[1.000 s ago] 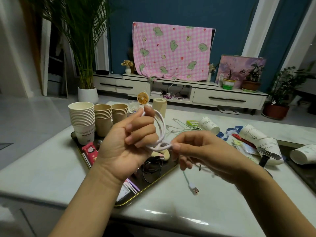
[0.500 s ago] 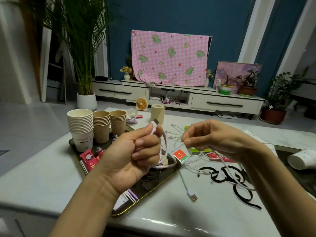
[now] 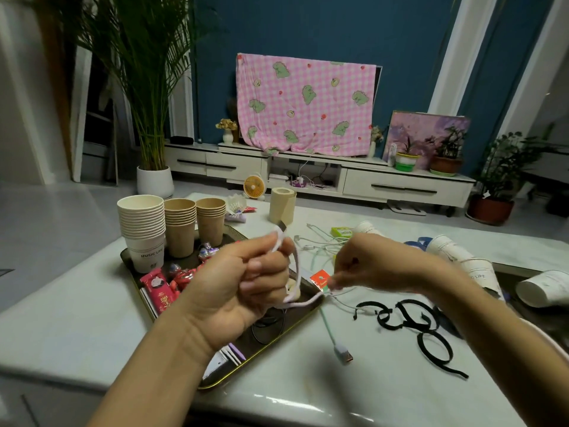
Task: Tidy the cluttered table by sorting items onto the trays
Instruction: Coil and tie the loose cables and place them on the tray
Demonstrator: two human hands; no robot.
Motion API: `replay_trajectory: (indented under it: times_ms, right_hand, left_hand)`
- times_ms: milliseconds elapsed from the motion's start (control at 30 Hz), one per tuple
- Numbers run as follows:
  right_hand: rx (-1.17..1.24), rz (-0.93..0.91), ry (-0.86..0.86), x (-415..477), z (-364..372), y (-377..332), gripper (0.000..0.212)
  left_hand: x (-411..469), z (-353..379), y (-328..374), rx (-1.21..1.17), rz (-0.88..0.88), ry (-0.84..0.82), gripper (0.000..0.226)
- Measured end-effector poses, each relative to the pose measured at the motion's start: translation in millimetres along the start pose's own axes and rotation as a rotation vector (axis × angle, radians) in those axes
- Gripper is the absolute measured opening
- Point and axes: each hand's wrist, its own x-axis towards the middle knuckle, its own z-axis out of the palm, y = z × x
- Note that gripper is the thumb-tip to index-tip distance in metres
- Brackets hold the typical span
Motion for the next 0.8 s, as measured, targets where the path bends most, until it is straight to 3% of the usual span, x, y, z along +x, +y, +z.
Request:
replay_trajectory:
  times_ms: [133,267,367,467,567,633,733,800]
  right_hand:
    - [-0.24,0.06,0.362,7,7,-18,0.044]
    - [0.134,-0.006,0.612,-4,27,-45,0.033]
    - [0.106,-0.111,0.638,-14,64,-69,0.025]
    - [-0.086,-0.046,0.605,-24,94,-86,0.042]
    - [0.056,-0.16,0.695,-33,107,-86,0.03]
    - [0.272,-0.156,0.609,-37,110,-76,0.02]
    - [0.597,-0.149,0.358,-35,98,-48,0.023]
    - [0.442,-0.177,0.386,-28,82,-27,0.026]
  left_hand:
    - [14,6,-28,0.226,-0.089,0.178,0.03]
    - [31,4,-48,0.342,0.048,0.43,0.036]
    - [35,-3,-47,0.204,0.147,0.547,0.04]
    - [31,-5,-39,-0.08,0.112,0.424,0.04]
    - [26,-14,-24,-0.318,0.168,0.377,0.038]
    - [22,-22,-12,-0.454,0.208,0.359,0.037]
    - [14,-27,-2,-0.436,0.167,0.226,0.03]
    - [8,-23,-1,-0.311,0.092,0.109,0.022]
